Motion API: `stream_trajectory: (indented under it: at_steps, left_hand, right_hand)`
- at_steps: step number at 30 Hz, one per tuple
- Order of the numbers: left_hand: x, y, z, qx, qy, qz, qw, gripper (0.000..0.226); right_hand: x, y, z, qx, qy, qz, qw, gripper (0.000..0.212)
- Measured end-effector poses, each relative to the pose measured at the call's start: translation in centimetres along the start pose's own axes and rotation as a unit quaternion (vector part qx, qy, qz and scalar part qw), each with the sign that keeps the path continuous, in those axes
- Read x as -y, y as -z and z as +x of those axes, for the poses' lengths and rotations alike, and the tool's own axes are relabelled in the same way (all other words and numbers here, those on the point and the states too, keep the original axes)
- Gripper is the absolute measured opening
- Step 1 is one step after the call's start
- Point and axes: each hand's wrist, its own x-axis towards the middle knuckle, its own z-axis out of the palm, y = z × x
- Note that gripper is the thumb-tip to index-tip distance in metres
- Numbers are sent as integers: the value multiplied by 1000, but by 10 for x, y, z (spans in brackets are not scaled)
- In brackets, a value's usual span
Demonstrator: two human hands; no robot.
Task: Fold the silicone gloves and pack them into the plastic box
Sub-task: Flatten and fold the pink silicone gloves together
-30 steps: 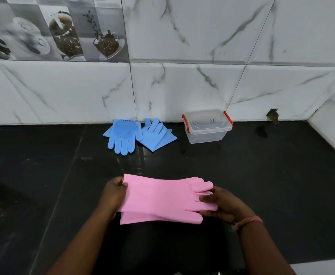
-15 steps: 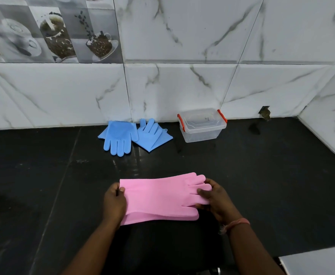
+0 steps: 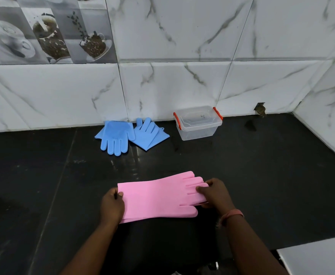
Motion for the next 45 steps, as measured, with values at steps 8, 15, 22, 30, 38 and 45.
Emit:
stream_trajectory:
  at_steps: [8, 15, 22, 30, 38, 45]
  left_hand:
    - [4, 4, 2, -3, -25, -5, 1000, 17]
    - [3, 5, 5, 8, -11, -46, 999, 25]
    - [-7, 3, -4, 12, -24, -84, 996, 21]
    - [2, -2, -3, -3, 15, -93, 996, 15]
    - [-11, -3, -14, -36, -75, 101, 991, 37]
    - [-13, 8, -27, -102, -98, 214, 967, 42]
  right_hand:
    - [-6, 15, 5, -52, -15, -96, 994, 3]
    - [-13, 19, 2, -83, -29, -6, 996, 10]
    - [-15, 2, -4, -94, -3, -5, 996, 12]
    - [-25, 2, -6, -93, -53, 78, 991, 11]
    - [-11, -13, -18, -175, 8, -117, 978, 20]
    - [12, -63, -26, -180, 236, -335, 894, 39]
